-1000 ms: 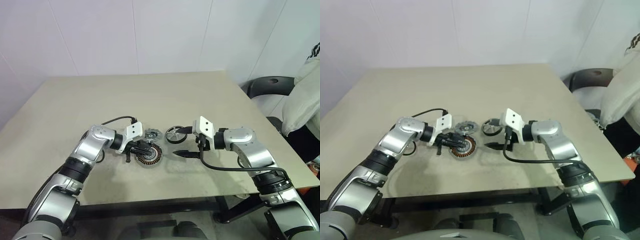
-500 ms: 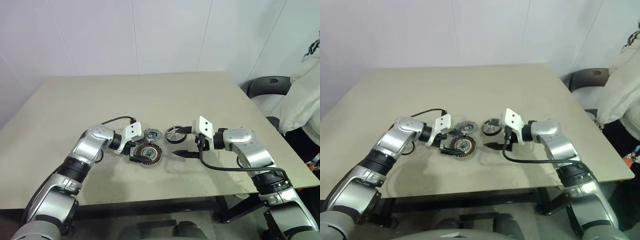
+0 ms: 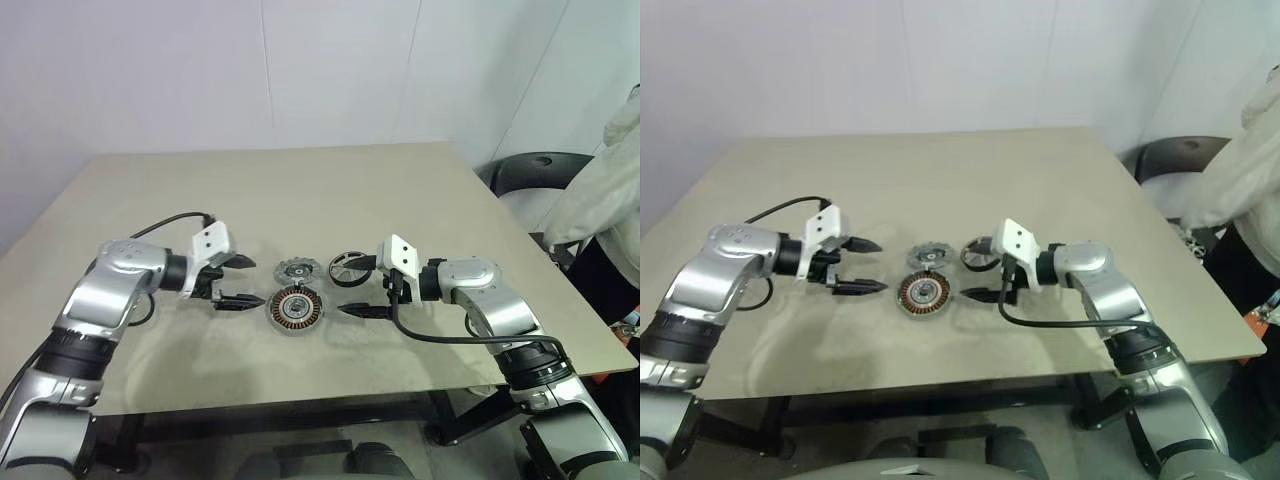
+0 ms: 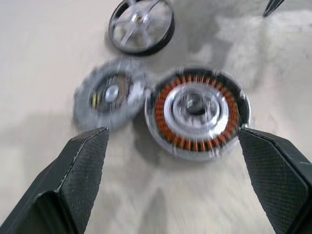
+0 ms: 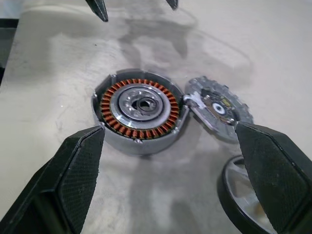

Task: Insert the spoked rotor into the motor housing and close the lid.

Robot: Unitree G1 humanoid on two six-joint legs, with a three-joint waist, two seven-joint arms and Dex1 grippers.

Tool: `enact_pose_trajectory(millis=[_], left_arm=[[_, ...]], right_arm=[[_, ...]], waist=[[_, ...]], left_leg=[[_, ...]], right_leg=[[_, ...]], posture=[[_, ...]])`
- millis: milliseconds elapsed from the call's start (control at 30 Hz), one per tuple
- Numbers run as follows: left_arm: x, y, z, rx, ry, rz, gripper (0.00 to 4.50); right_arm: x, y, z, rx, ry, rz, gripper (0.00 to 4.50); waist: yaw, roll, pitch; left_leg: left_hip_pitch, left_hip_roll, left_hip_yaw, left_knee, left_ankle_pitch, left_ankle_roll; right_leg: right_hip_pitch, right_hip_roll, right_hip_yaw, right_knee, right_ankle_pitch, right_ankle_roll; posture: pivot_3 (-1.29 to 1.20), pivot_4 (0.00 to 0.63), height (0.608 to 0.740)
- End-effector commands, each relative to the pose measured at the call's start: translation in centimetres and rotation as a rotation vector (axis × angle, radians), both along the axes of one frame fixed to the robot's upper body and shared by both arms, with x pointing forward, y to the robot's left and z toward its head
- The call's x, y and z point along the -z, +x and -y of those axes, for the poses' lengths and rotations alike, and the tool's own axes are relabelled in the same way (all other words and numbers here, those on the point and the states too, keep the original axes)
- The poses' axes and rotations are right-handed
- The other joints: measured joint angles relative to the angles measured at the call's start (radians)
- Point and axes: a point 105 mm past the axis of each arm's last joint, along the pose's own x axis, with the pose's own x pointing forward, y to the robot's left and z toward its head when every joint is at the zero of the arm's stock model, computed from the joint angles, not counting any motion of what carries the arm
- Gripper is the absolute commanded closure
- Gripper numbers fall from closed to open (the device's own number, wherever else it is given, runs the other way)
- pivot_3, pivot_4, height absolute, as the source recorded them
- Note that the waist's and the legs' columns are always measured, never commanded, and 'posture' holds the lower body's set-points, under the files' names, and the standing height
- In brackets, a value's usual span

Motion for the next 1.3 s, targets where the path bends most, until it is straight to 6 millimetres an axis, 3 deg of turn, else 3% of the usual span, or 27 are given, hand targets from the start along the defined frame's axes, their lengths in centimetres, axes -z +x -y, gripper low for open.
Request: enact_pose_trajectory(millis=[33,333,433,633,833,1300], left_arm=[[-1.7,-0.4,-1.4,-0.059,-0.012,0.091,0.02],[-0.5,-2.2,-3.3,-0.182,-0.035,0.066,0.02],[0.0,-2.8,-3.8,-0.214,-0.034,0.072,0.0],[0.4,-3.6,-4.2,-0.262,-0.057,0.072,0.0],[1.0,-4.3,-4.0,-0.282,-0.08,0.06,0.0],[1.2,-4.8,-3.6,-0.281,-0.091,0.057,0.0]], right_arm=[[-1.3,0.3,-1.2,-0.027,0.018,0.033,0.0],[-0.8,1.4,-3.8,-0.005,0.013,-0.032,0.0],[-0.2,2.0,-4.2,0.027,-0.002,-0.057,0.53],[0.4,3.2,-4.7,0.068,-0.05,-0.022,2.54],[1.4,3.0,-5.3,0.044,-0.1,-0.011,4.47],[2.9,2.8,-6.1,0.008,-0.18,0.03,4.47]], waist=[[0.0,0.0,0.0],[-0.002,0.0,0.0],[-0.003,0.0,0.0],[-0.002,0.0,0.0],[-0.005,0.001,0.0],[-0.006,0.001,0.0]], left_leg=[[0.0,0.0,0.0,0.0,0.0,0.0],[0.0,0.001,0.0,0.002,0.0,0.0],[0.0,0.001,0.0,0.002,0.0,0.0],[0.0,0.0,0.0,0.002,0.0,0.0],[0.0,0.0,0.0,0.002,0.0,0.0],[0.0,0.0,0.0,0.002,0.0,0.0]], right_leg=[[0.0,0.0,0.0,0.0,0.0,0.0],[0.0,0.0,0.0,0.002,0.0,0.0],[0.0,-0.001,0.0,0.002,0.0,0.0],[0.0,-0.002,0.0,0.002,0.0,0.0],[0.0,-0.003,0.0,0.002,0.0,0.0],[0.0,-0.003,0.0,0.002,0.0,0.0]], posture=[[0.0,0.0,0.74],[0.0,0.0,0.74],[0.0,0.0,0.74],[0.0,0.0,0.74],[0.0,0.0,0.74],[0.0,0.0,0.74]])
